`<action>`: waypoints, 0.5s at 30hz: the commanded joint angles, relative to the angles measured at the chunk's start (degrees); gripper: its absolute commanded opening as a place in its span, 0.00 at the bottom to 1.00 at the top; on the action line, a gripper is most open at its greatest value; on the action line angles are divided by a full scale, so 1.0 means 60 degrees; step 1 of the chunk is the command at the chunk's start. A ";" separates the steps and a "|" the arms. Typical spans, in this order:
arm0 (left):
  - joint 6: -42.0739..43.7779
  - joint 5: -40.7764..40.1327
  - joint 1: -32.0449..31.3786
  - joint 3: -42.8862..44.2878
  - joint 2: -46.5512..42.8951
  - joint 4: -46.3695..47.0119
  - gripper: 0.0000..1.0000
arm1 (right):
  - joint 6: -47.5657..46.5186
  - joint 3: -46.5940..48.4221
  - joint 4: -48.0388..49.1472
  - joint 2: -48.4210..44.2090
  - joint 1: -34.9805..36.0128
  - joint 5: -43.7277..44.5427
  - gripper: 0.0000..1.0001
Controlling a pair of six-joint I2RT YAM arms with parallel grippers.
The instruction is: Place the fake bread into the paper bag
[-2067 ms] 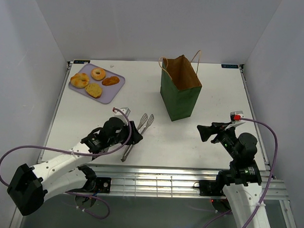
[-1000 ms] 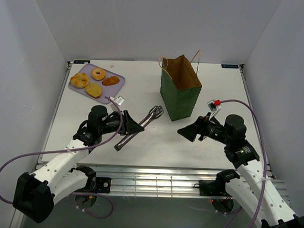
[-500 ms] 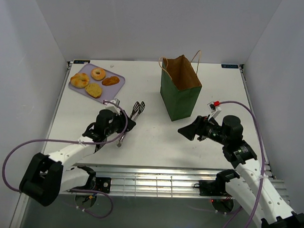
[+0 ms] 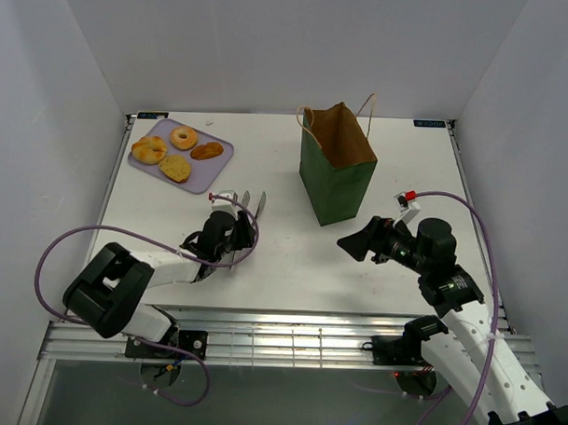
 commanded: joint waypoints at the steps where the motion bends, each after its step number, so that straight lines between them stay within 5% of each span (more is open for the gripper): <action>1: 0.0174 -0.0663 -0.0198 0.0019 0.0628 0.0811 0.68 | -0.0065 0.0172 0.0006 -0.0011 0.0035 0.0541 0.90; 8: 0.0028 -0.0781 -0.0419 0.0107 0.1566 0.1252 0.79 | -0.0037 0.0142 -0.0506 -0.0552 0.0035 0.2033 0.90; 15: -0.0119 -0.1234 -0.0608 -0.0478 0.0924 0.1311 0.91 | -0.0577 0.0507 -0.0726 -0.0130 0.0035 0.1832 0.90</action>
